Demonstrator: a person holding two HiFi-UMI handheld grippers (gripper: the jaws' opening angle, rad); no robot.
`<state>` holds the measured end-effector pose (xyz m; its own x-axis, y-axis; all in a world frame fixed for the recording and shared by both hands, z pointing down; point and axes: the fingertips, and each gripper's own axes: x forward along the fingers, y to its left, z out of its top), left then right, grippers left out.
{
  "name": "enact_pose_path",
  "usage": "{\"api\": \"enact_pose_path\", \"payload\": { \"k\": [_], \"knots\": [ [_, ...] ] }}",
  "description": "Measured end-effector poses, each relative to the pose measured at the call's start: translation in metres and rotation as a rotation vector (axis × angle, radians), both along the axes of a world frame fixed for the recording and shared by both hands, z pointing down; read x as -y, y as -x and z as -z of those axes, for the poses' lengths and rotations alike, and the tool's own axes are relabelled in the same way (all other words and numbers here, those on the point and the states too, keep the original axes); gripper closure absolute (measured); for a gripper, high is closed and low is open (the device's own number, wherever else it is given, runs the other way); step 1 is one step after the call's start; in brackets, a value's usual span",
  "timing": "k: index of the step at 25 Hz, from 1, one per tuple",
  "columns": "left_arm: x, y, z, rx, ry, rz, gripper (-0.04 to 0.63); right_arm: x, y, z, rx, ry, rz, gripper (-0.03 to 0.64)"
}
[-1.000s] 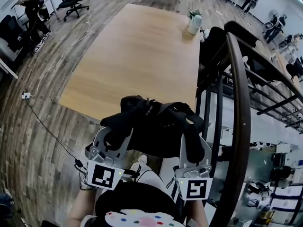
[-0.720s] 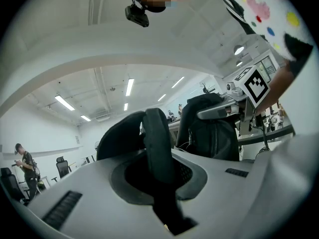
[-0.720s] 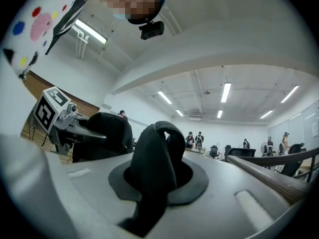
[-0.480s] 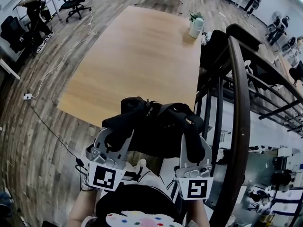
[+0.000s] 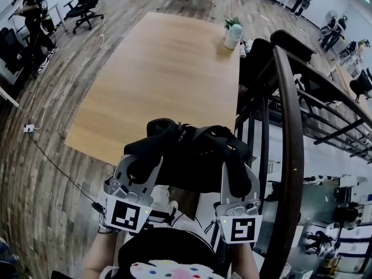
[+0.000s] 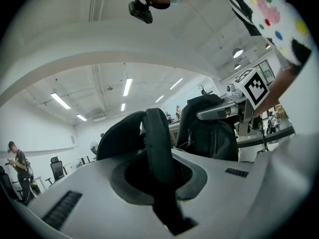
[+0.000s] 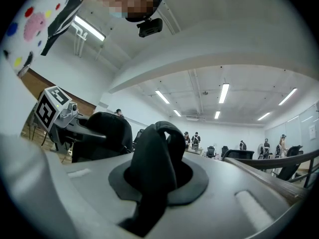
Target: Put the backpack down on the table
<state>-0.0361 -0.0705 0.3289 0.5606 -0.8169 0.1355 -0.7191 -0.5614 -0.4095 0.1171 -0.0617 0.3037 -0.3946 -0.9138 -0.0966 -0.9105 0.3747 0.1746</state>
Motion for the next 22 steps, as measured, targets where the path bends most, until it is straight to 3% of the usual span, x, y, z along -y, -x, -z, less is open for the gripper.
{"api": "enact_pose_path", "payload": {
  "k": [22],
  "knots": [
    [0.134,-0.003,0.024,-0.017,-0.053,-0.07,0.546,0.122,-0.002,0.02,-0.095,-0.034,-0.058,0.554]
  ]
}}
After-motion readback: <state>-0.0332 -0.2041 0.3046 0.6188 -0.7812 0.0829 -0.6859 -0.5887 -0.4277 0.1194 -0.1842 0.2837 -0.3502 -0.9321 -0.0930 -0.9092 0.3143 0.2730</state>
